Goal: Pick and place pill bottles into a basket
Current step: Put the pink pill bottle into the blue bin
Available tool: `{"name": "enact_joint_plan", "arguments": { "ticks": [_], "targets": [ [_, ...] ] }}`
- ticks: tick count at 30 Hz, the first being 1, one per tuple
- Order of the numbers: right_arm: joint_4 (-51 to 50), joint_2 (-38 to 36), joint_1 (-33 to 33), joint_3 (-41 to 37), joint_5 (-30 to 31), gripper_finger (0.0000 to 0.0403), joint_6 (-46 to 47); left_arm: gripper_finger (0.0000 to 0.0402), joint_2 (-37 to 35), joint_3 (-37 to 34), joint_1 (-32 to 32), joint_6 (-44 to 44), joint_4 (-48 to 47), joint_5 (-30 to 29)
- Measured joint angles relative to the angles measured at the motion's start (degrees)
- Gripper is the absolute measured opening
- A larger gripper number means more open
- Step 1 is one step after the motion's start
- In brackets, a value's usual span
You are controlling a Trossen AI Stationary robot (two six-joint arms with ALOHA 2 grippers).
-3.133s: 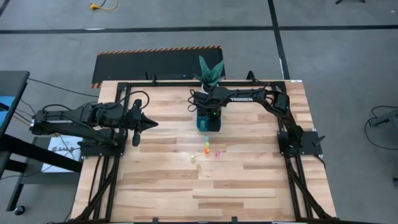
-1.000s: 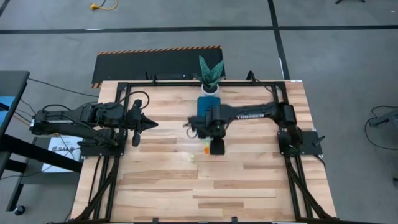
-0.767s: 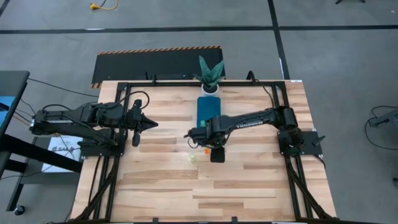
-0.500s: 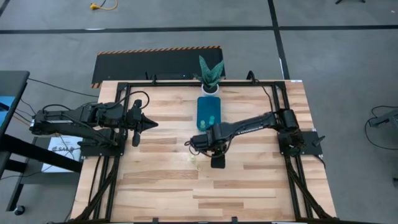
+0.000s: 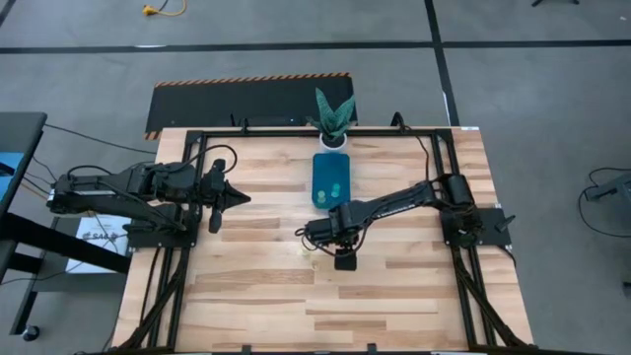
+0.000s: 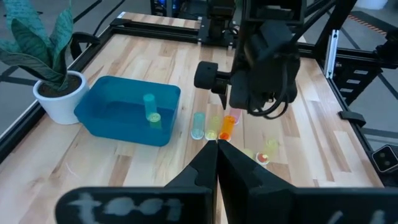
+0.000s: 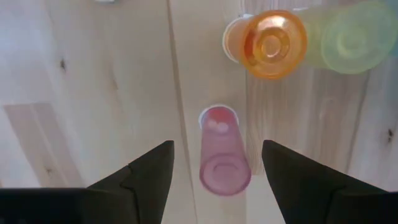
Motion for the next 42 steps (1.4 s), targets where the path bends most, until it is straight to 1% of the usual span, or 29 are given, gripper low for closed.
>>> {"name": "enact_joint_plan", "arguments": {
  "ticks": [4, 11, 20, 23, 27, 38, 42],
  "targets": [
    [3.4, 0.0, -0.1, -2.1, 0.1, 0.0240, -0.1, 0.0000, 0.0, 0.0, 0.0, -0.1, 0.0, 0.0],
    [6.4, 0.0, 0.0, -4.7, 0.0, 0.0240, -0.6, 0.0000, 0.0, 0.0, 0.0, -0.3, 0.0, 0.0],
    [6.8, 0.0, -0.2, -5.0, 1.6, 0.0239, -0.6, 0.0000, 0.0, 0.0, 0.0, -0.3, 0.0, 0.0],
    [6.8, 0.0, -0.4, -5.0, 2.3, 0.0233, -0.5, 0.0000, 0.0, 0.0, 0.0, -0.3, 0.0, 0.0],
    [6.8, 0.0, -0.9, -5.0, 2.5, 0.0210, -0.5, 0.0000, 0.0, 0.0, 0.0, -0.3, 0.0, 0.0],
    [6.3, 0.0, -1.2, -5.0, 2.3, 0.0113, -0.6, 0.0000, 0.0, 0.0, 0.0, -0.3, 0.0, -0.1],
    [5.2, 0.0, -1.2, -5.0, 2.3, 0.0089, -0.8, 0.0000, 0.0, 0.0, 0.0, -0.3, 0.0, -0.1]
  ]
}}
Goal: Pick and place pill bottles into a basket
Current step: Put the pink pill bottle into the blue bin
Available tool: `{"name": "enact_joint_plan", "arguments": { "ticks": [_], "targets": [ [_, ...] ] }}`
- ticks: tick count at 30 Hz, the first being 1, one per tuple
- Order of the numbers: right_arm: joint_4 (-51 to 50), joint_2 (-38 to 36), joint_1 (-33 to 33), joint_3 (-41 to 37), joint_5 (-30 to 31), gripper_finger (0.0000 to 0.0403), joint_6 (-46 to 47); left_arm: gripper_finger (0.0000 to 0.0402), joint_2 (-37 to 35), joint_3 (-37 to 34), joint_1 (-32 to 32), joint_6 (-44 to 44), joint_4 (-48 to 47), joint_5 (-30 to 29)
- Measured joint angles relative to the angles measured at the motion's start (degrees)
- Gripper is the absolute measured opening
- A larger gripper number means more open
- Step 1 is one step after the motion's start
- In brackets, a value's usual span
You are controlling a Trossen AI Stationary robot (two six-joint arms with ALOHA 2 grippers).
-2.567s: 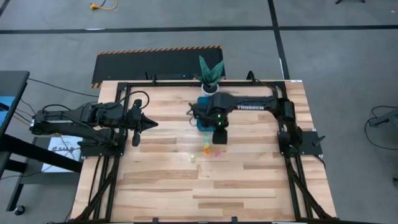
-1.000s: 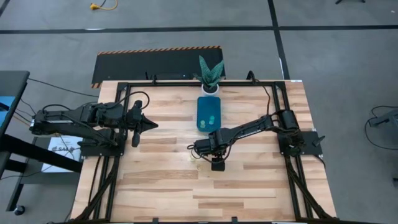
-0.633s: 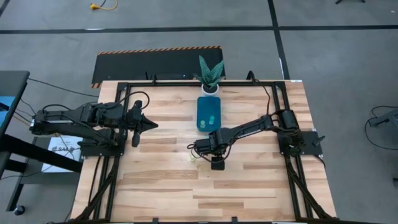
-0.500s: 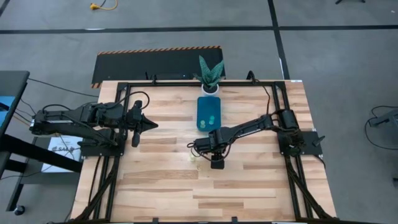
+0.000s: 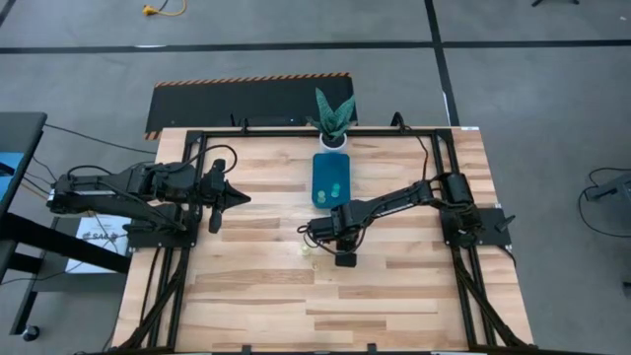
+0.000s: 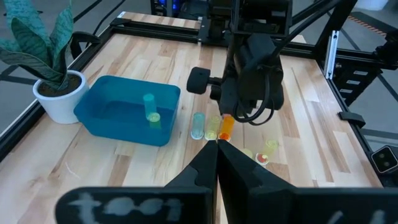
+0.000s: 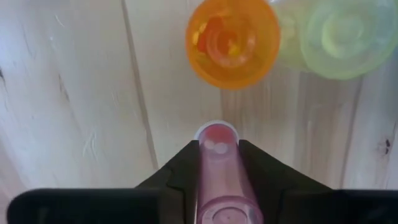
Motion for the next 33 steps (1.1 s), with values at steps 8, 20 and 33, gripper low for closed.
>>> {"name": "enact_joint_plan", "arguments": {
  "ticks": [8, 20, 33],
  "targets": [
    [-4.9, 0.0, -0.7, 0.6, 0.0, 0.0089, -1.0, 0.0000, 0.0, 0.0, 0.0, 0.0, 0.0, 0.0],
    [-17.5, 0.0, -5.2, 14.0, 0.3, 0.0088, -8.1, 0.0000, 0.0, 0.0, 0.0, -0.5, 0.0, 0.0],
    [-20.9, 0.0, -15.8, 29.7, 2.1, 0.0088, -19.5, 0.0000, 0.0, 0.0, 0.0, -0.5, 0.0, 0.0]
  ]
}}
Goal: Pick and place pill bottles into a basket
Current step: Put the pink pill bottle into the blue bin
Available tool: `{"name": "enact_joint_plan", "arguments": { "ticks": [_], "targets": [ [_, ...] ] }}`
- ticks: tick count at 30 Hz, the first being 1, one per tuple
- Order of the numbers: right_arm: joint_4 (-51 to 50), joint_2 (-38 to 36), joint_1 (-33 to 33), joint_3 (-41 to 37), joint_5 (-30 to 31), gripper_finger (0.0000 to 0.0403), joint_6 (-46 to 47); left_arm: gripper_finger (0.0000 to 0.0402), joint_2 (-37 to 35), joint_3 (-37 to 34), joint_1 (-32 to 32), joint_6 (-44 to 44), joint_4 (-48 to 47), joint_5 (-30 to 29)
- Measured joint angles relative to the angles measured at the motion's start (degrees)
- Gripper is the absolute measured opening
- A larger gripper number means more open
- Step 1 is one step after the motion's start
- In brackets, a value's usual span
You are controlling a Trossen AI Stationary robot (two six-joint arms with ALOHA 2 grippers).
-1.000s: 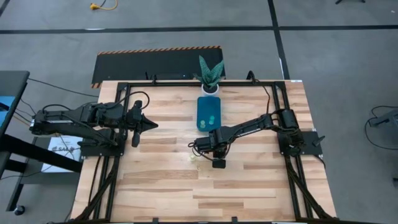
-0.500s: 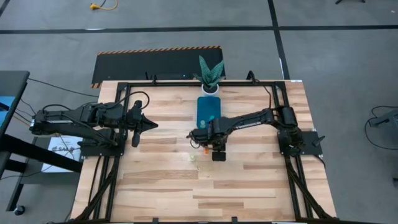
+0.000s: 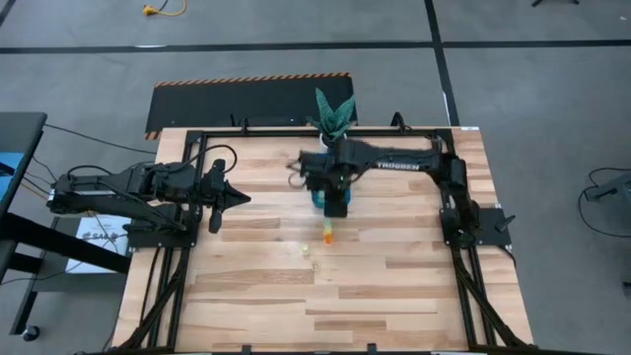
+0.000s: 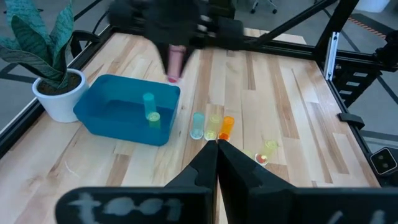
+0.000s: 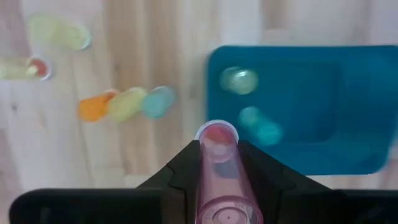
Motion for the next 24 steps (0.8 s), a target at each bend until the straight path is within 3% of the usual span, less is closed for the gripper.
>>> {"name": "enact_joint_plan", "arguments": {
  "ticks": [12, 24],
  "targets": [
    [7.1, 0.0, -10.6, 0.3, -0.4, 0.0088, -7.3, 0.0000, 0.0, 0.0, 0.0, 0.2, 0.0, 0.0],
    [10.7, 0.0, -15.0, -2.9, -2.1, 0.0088, -7.9, 0.0000, 0.0, 0.0, 0.0, 0.5, -0.6, 0.0]
  ]
}}
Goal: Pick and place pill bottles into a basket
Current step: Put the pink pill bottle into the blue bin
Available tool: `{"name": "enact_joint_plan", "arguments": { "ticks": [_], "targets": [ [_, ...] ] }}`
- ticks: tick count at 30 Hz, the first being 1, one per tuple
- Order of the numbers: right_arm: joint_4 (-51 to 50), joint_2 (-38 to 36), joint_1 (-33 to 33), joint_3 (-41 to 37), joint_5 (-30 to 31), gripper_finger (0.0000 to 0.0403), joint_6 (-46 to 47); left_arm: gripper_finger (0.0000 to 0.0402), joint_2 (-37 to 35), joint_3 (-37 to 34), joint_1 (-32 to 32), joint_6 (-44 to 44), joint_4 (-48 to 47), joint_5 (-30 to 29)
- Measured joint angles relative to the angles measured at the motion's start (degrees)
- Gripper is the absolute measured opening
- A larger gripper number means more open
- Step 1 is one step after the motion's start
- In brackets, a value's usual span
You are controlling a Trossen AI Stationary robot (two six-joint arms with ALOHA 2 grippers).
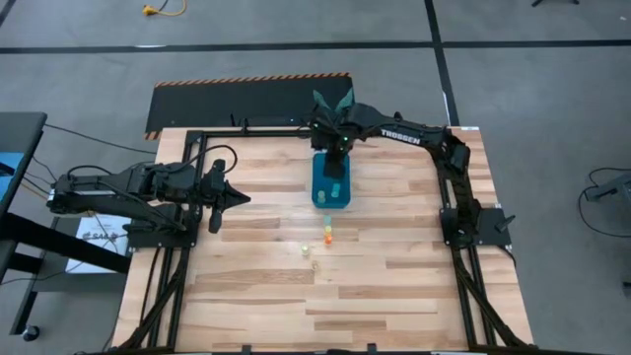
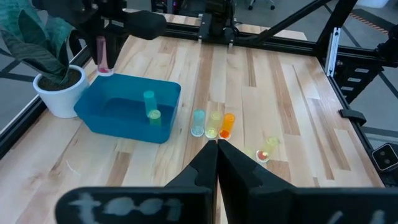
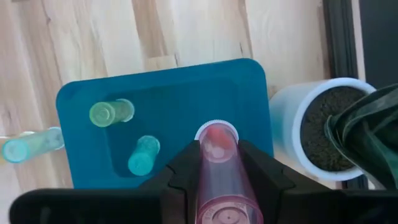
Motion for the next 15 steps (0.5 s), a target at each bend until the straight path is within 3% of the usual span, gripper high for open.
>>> {"name": "enact_joint_plan", "arguments": {
  "ticks": [15],
  "targets": [
    [-0.9, 0.0, 3.7, -1.2, -0.1, 0.0088, 0.5, 0.0000, 0.0, 0.0, 0.0, 0.0, 0.1, 0.0]
  ]
}}
